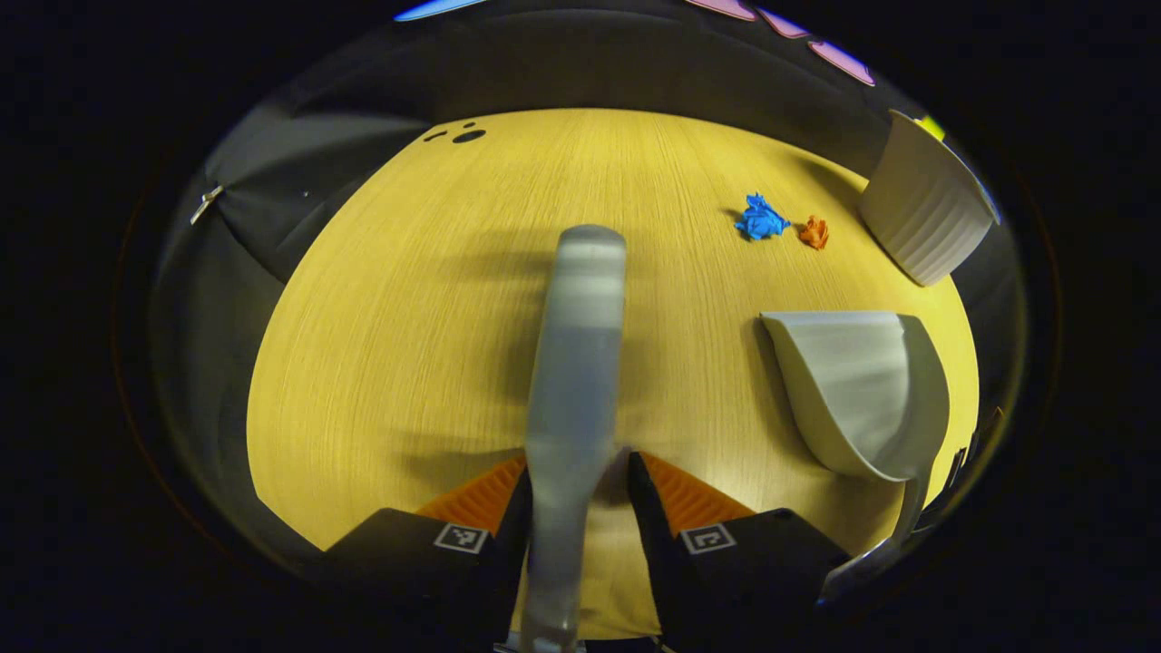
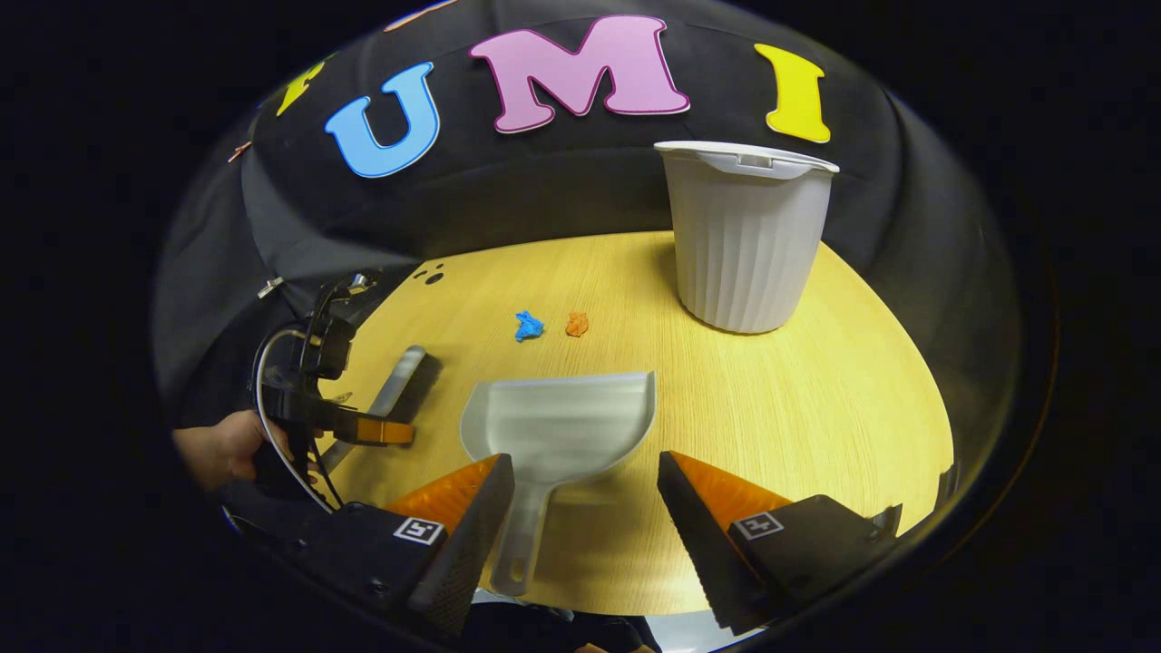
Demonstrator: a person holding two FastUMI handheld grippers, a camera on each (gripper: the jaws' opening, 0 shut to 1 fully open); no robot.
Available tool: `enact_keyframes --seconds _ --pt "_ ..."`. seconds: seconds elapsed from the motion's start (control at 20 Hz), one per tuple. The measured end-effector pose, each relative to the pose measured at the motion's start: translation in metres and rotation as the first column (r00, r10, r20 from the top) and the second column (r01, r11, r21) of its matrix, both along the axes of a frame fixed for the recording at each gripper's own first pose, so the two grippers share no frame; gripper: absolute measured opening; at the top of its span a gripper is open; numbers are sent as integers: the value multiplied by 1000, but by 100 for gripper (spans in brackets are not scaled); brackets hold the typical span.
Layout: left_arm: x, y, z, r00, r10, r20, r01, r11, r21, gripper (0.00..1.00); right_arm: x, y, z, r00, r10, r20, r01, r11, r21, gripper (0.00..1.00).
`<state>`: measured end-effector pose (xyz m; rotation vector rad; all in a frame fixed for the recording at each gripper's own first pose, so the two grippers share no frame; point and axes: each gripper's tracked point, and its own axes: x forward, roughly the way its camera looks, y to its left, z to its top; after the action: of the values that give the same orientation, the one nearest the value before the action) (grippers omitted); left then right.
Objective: Pick up the small broom and dustpan from the desktop, sweep the trash into the dustpan with the broom, and then empty the trash into the garbage bin.
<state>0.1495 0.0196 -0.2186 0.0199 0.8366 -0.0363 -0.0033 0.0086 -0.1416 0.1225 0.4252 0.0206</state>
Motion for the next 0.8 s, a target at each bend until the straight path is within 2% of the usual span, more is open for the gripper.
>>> enact_keyframes --seconds 0.25,0.5,0.8 --pt "3 3 0 1000 -12 2 12 1000 11 31 4 11 -10 999 17 -52 -17 1000 10 99" --pt "6 1 2 999 -15 49 15 1000 -2 27 3 26 -21 991 35 -126 -31 999 29 99" --pt "-8 6 23 990 10 143 -1 998 -59 24 3 31 -47 973 -8 -230 14 1000 28 99"
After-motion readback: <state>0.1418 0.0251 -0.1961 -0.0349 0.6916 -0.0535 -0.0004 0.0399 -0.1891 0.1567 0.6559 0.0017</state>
